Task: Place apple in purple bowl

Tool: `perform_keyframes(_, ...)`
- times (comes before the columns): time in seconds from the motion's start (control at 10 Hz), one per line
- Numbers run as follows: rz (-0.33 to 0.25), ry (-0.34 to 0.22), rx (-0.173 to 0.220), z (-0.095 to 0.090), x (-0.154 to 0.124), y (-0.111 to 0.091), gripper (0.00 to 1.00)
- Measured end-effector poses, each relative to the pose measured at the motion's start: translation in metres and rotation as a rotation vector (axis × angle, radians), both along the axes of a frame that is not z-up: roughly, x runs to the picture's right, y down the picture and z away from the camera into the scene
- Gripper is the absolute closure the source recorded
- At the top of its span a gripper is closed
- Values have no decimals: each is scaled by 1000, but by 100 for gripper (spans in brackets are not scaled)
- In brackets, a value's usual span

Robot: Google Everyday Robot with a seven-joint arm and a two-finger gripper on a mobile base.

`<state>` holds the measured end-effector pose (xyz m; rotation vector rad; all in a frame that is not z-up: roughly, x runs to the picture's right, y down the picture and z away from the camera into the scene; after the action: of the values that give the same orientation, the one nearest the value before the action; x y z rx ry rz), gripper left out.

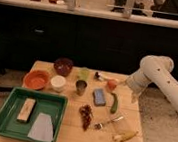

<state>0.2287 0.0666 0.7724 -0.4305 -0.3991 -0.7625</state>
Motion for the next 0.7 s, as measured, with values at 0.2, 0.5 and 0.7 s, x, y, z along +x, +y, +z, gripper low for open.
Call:
perform_keyframes(0.2,-10,-2,7,1,-5,-1,20)
perform_keyframes(0.5,-8,2,7,1,-3,-1,20)
perform_keyframes(0.7,-9,2,9,2,-4,-2,20)
